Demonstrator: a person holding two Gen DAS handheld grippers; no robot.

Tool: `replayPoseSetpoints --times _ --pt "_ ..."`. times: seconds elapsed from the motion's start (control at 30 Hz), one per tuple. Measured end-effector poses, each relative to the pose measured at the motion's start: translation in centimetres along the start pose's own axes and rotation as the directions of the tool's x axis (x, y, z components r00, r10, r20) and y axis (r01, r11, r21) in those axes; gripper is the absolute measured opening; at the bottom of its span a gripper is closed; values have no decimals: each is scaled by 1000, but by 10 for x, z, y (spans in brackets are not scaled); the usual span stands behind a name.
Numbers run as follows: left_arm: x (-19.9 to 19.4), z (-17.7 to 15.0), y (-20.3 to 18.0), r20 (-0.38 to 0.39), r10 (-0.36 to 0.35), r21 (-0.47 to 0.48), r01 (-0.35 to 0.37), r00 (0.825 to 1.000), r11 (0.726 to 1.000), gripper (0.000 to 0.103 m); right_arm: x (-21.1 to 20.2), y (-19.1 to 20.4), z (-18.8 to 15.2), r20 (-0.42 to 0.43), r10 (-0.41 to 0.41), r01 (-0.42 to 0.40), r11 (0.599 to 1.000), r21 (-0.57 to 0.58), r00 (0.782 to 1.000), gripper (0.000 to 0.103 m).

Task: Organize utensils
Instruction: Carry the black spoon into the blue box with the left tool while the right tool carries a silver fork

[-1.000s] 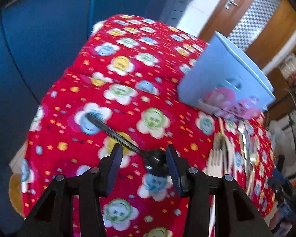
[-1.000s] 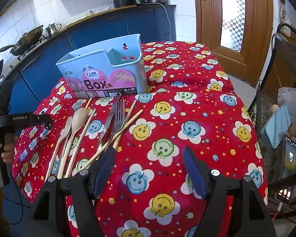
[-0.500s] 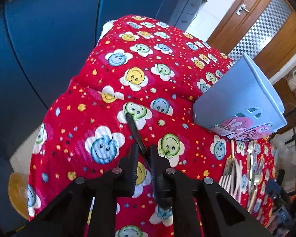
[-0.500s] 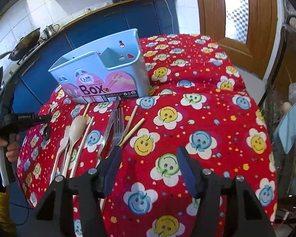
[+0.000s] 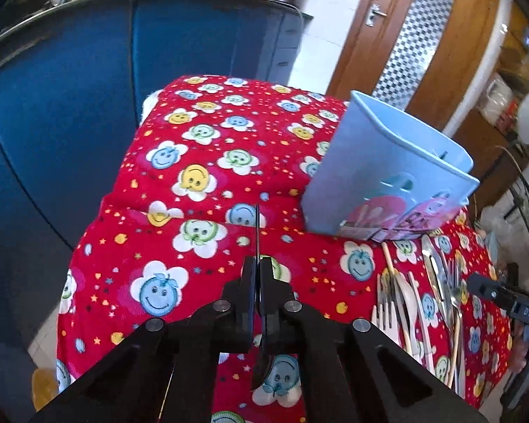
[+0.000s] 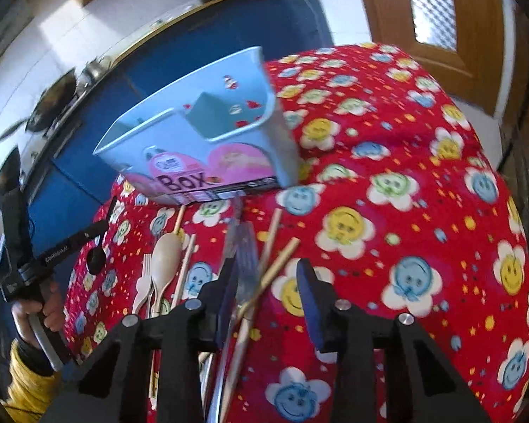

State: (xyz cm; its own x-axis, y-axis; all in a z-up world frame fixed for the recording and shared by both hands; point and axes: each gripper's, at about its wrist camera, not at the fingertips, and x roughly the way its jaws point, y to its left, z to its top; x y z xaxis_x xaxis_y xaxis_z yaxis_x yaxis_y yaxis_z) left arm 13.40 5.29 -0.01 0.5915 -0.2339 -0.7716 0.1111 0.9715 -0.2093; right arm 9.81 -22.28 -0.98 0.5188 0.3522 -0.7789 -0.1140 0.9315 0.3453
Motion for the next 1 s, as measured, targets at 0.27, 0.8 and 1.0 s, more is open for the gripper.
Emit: replayPoseSetpoints --times 0.27,0.8,1.0 --pt "-20 -5 5 49 -80 -26 82 996 996 2 17 13 12 -11 -29 28 996 -89 1000 26" --pt "-68 3 -32 237 -198 -7 206 951 979 2 -52 33 6 274 10 48 978 -203 962 3" --pt "-77 19 -51 320 -197 2 208 927 978 2 -94 46 15 461 -23 141 964 -224 887 3"
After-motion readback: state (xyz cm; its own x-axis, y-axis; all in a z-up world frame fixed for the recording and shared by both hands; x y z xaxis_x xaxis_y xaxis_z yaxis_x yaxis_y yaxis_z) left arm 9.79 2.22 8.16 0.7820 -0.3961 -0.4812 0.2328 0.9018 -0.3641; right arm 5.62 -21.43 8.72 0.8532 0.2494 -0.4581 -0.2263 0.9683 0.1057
